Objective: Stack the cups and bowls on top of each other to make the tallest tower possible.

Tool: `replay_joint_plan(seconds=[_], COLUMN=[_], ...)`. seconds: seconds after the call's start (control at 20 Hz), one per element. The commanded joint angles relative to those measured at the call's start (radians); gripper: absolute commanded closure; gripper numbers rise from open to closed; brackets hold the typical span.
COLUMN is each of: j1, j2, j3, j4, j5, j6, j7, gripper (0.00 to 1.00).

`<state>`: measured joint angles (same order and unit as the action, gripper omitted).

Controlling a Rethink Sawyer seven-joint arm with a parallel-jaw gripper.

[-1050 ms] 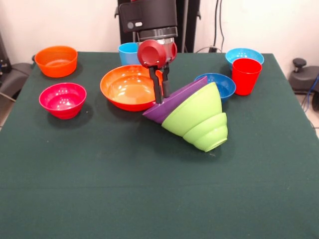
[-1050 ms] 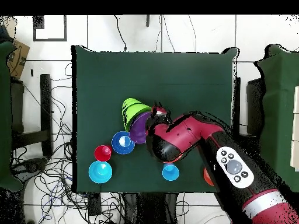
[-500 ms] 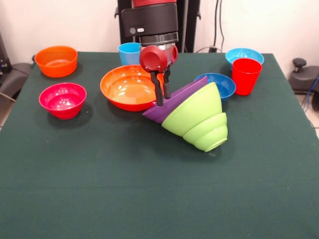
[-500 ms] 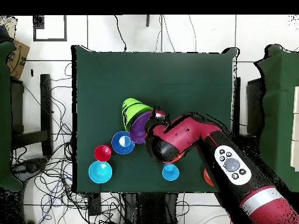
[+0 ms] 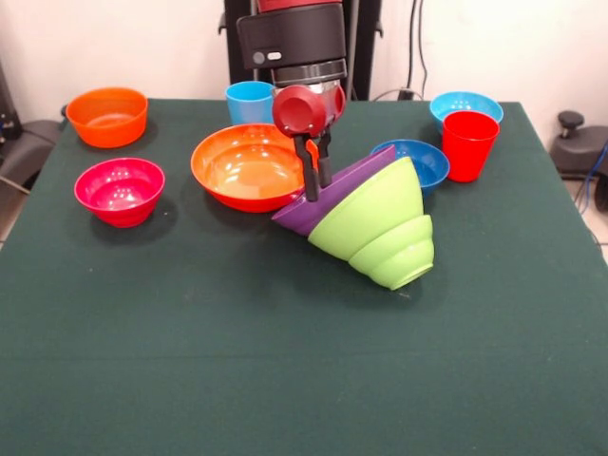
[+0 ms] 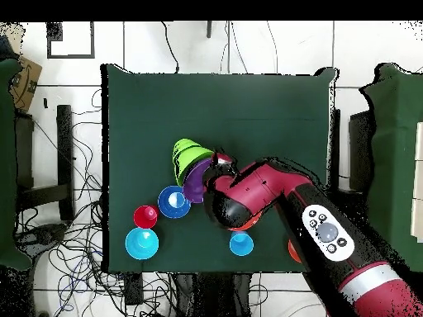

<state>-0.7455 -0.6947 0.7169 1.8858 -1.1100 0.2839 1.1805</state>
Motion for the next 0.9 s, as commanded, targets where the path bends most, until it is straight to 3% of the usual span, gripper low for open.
replay_joint_plan(seconds=[0.05, 0.9], j1=[0.007, 0.050], j2=[-0.038, 0.051], j3=[0.052, -0.003], j4=[0.041, -0.004], j5=[-0.020, -0.063], j6=[0.032, 0.083], j7=[-0.097, -0.099], gripper=[0.00, 0.00])
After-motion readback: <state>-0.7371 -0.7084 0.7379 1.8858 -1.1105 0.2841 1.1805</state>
